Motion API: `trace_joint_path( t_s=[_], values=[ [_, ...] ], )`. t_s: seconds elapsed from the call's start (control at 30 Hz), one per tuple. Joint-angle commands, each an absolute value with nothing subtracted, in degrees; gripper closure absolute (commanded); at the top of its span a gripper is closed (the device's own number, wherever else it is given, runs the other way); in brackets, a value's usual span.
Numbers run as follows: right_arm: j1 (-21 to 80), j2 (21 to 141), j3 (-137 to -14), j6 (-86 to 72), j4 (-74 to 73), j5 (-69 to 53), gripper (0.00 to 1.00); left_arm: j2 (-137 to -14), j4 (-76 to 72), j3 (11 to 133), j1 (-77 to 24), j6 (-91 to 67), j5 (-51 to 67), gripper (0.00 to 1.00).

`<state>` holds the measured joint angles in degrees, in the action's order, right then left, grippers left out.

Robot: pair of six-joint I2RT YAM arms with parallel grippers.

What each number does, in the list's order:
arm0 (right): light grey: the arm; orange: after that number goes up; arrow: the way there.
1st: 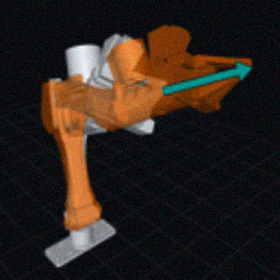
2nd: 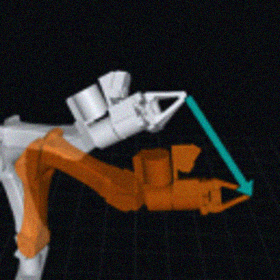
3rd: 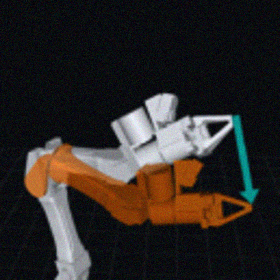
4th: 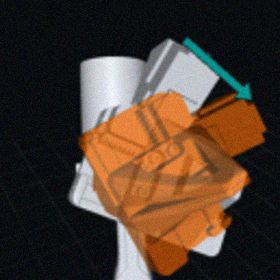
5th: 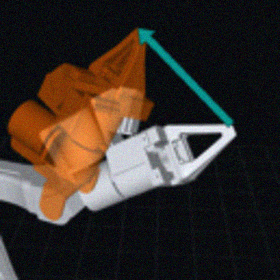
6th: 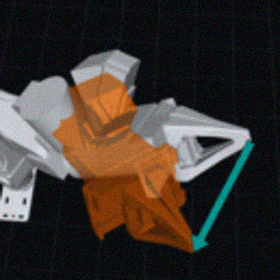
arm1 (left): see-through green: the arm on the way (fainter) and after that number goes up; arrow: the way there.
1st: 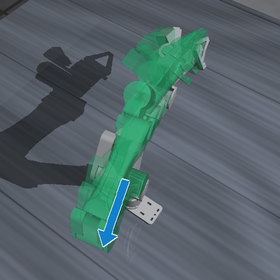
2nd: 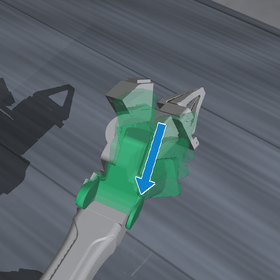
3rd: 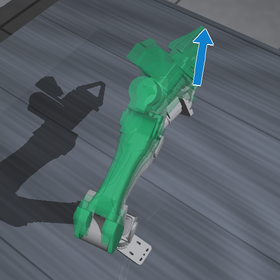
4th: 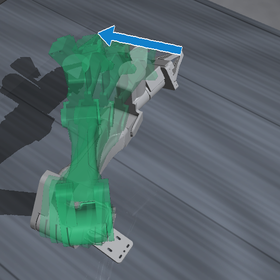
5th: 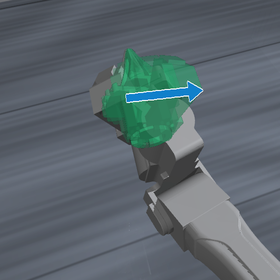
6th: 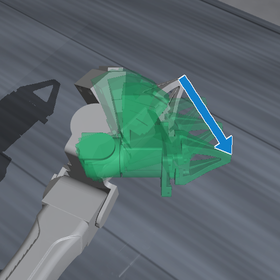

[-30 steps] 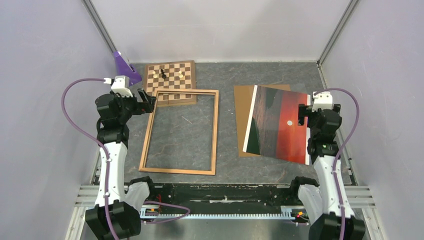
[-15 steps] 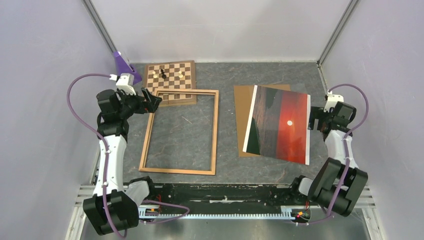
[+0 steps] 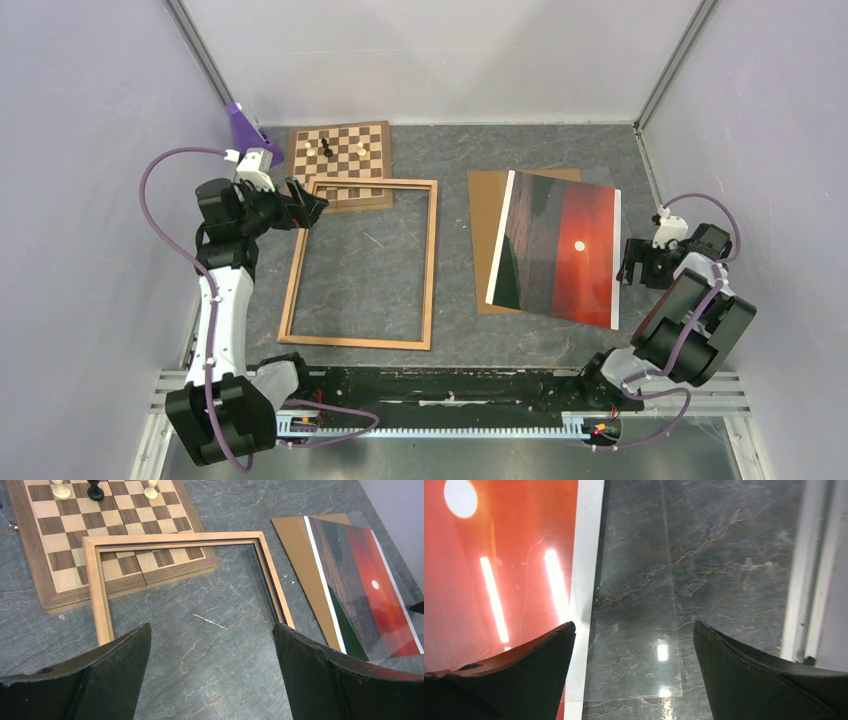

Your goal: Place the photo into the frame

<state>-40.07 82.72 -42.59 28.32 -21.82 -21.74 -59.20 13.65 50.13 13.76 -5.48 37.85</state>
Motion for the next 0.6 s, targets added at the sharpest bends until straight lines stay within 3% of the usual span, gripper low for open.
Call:
trace_joint_path(
  t_s=[0.0, 0.57],
  values=[
    [-41.86, 84.84, -44.39, 33.93, -24.74, -28.06, 0.09, -58.54, 13.10, 52.21, 13.89, -3.16, 38.58, 0.02],
    [-46.03, 93.84, -44.74, 43.67, -30.68, -35.53, 0.13, -58.96, 12.04, 51.24, 13.58, -3.34, 39.87, 0.02]
  ],
)
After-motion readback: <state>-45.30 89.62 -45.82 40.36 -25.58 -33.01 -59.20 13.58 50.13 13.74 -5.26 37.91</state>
